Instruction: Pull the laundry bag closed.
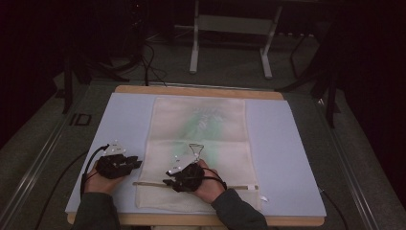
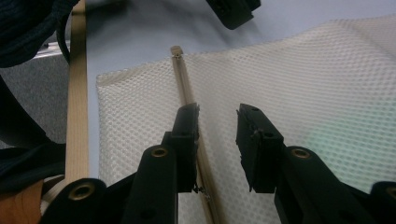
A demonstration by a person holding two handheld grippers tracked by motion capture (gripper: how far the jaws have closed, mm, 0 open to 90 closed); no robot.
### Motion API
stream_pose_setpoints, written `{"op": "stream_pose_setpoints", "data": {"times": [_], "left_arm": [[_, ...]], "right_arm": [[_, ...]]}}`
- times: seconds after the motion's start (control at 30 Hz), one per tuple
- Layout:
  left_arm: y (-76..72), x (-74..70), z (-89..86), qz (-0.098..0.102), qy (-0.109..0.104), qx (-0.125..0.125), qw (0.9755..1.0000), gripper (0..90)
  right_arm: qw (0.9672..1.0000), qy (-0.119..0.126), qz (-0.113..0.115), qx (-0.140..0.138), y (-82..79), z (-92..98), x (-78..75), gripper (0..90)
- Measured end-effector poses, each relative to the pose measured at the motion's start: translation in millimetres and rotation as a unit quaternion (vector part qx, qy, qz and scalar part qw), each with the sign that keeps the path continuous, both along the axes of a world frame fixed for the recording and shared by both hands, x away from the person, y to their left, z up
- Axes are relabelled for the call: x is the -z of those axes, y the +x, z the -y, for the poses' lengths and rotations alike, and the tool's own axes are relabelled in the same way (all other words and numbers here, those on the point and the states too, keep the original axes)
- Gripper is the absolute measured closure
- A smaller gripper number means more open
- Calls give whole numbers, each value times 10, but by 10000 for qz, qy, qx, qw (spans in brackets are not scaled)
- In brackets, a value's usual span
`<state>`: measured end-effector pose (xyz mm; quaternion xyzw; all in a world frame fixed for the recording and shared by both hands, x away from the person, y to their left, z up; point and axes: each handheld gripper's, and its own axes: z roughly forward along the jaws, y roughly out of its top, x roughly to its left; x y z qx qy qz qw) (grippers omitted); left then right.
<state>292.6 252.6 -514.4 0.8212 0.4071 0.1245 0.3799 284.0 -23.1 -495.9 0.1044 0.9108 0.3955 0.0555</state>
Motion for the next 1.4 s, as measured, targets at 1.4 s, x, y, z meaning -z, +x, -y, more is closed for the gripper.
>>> {"op": "stream_pose_setpoints", "data": {"times": [1.4], "left_arm": [[12,17,-57,-50,-141,-35,9999,692]], "right_arm": [[9986,-228,-37,-475,32,-833,170,784]]}}
